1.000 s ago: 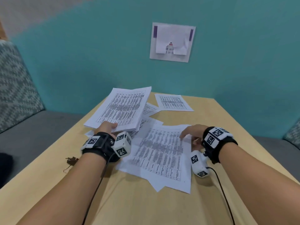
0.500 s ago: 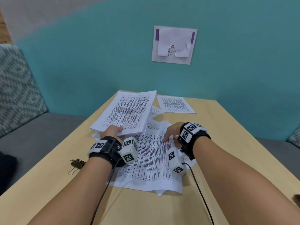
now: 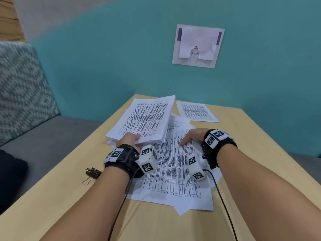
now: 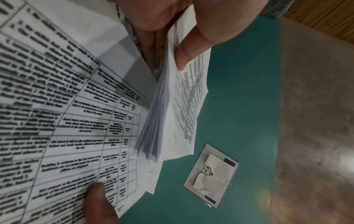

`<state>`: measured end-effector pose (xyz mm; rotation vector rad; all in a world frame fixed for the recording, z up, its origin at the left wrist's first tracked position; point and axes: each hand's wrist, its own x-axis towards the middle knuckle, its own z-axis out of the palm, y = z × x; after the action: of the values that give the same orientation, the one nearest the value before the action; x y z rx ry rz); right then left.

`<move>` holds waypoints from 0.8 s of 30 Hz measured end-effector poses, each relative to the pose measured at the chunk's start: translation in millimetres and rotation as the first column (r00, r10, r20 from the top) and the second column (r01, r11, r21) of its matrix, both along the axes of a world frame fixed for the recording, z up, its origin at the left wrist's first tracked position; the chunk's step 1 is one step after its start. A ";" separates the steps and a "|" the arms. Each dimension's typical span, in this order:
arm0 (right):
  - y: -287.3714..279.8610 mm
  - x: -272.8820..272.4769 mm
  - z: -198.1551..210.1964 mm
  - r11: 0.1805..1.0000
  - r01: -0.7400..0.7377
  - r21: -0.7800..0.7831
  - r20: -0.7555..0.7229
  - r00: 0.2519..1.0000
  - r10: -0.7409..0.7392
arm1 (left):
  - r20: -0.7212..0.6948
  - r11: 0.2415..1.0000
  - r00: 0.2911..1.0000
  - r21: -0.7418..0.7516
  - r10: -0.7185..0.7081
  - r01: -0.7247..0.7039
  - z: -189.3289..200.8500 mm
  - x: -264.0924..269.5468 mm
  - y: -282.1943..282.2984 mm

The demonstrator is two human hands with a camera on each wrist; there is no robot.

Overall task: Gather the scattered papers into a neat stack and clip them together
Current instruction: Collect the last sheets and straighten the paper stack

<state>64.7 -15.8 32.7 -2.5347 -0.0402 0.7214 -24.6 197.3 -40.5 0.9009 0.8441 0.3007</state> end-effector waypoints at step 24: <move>-27.8 64.9 -4.4 0.999 -0.005 0.047 0.327 0.945 -0.011 | 0.151 0.986 0.976 -0.081 0.159 -0.148 30.2 -15.3 17.4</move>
<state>129.5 -43.6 28.3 -2.5808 -0.1648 0.2864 -39.9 214.7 -10.3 0.7386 0.7748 0.4686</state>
